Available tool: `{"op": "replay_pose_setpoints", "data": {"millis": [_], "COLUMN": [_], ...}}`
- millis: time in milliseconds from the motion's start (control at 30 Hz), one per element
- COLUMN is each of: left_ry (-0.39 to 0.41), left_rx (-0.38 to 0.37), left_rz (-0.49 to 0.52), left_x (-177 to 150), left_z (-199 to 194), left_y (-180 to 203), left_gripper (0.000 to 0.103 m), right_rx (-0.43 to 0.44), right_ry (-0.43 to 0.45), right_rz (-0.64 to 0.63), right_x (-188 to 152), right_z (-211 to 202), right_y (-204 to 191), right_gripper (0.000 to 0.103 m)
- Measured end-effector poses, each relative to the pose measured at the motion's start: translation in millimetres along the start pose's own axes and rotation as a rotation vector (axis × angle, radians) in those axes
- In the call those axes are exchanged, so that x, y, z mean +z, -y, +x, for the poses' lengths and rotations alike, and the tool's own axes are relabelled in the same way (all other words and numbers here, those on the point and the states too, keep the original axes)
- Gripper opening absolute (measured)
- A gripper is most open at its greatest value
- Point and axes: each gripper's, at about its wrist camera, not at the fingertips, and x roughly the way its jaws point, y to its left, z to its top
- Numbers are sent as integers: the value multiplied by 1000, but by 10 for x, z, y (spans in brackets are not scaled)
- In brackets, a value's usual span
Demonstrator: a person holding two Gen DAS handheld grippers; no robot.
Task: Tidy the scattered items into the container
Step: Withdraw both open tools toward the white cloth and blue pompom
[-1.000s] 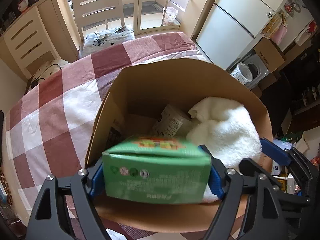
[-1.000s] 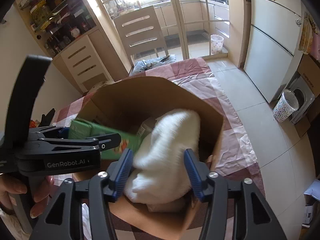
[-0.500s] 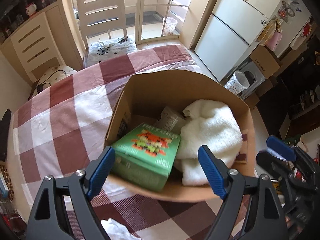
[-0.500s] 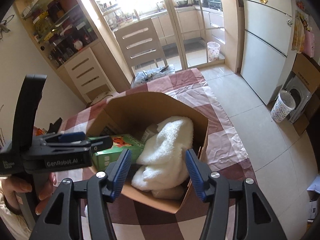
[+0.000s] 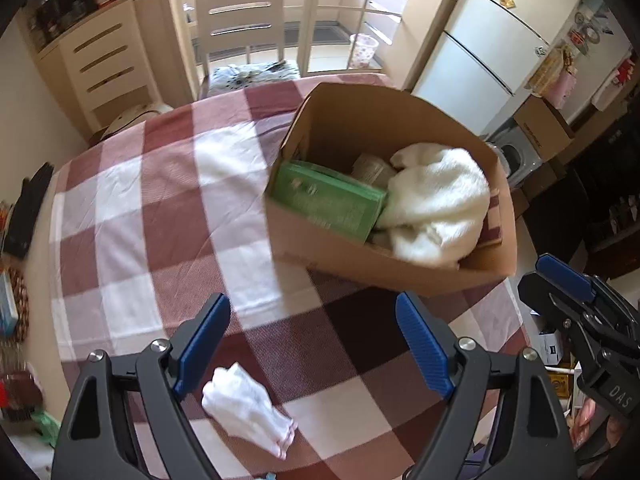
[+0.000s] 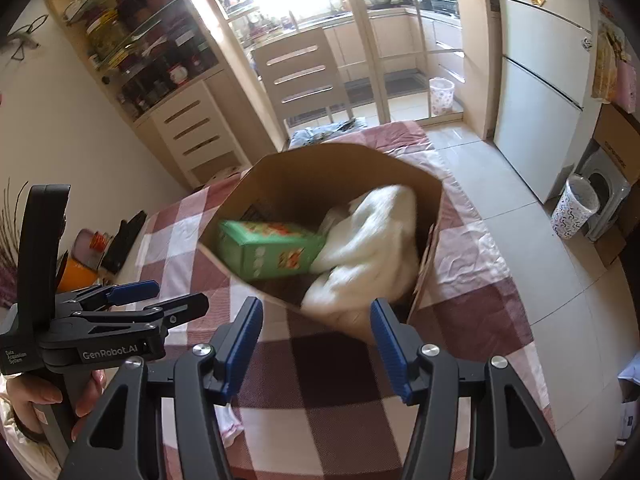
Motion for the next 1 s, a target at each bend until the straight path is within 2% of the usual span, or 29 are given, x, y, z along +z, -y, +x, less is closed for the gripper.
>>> {"op": "replay_pose_setpoints", "data": {"millis": [700, 1000], "left_ry": [72, 57], "left_rx": [57, 89], "left_rz": [-110, -191], "left_x": [-913, -1334], "left_z": [-735, -852], "left_y": [-258, -483], "left_gripper": [86, 86], "right_rx": [68, 88], "right_ry": [-5, -51], "right_rz": [-151, -201], "right_x": [-593, -913], "right_z": [-368, -317], "right_y": [-761, -990], "right_gripper": [57, 57]}}
